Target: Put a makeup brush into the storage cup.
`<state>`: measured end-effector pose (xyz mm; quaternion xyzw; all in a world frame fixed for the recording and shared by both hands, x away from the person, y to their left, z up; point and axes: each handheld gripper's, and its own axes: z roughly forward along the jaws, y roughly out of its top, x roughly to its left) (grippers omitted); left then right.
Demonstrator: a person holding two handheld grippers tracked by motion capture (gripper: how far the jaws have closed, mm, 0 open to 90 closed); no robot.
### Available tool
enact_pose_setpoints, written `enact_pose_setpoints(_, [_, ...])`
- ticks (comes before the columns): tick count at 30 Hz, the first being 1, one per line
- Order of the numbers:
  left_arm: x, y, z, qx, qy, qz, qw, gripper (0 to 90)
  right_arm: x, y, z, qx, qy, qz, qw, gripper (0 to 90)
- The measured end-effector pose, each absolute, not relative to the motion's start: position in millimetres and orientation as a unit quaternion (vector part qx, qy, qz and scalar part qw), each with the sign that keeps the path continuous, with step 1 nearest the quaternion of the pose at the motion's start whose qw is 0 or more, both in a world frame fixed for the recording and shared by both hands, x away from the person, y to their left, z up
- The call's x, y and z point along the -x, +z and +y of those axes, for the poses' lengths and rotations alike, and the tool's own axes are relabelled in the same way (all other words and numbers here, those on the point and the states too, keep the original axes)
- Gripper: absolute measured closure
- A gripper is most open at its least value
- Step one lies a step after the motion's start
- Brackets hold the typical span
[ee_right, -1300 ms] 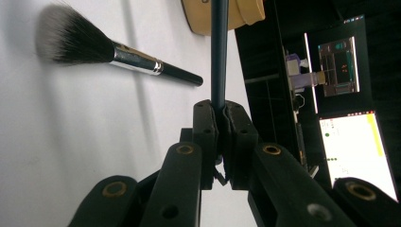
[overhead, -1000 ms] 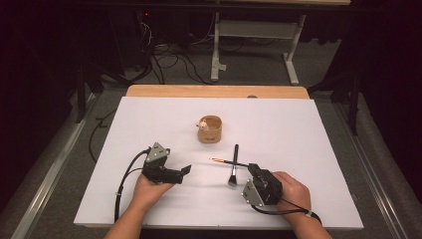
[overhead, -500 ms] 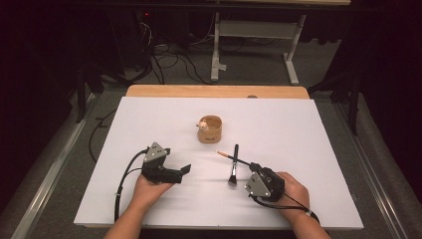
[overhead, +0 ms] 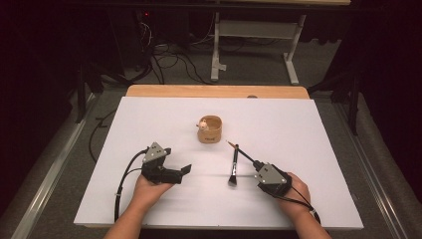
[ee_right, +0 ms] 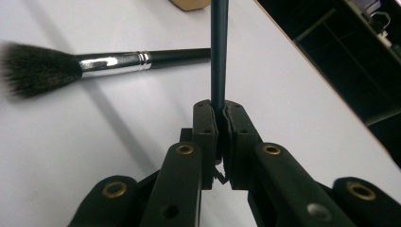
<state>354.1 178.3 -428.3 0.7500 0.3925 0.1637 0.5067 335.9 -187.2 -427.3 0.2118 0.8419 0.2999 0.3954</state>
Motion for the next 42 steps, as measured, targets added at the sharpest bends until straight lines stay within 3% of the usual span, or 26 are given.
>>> enact_pose_setpoints(29, [-350,-425,175,-0.742,0.161,0.379,0.53,0.8,-349,-425,-211,-0.342,0.434,0.793,0.256,87.1])
enact_pose_setpoints(42, [-345,-419,169,-0.736,0.161,0.366,0.546,0.8,-347,-421,-209,-0.34,0.464,0.785,0.231,87.2])
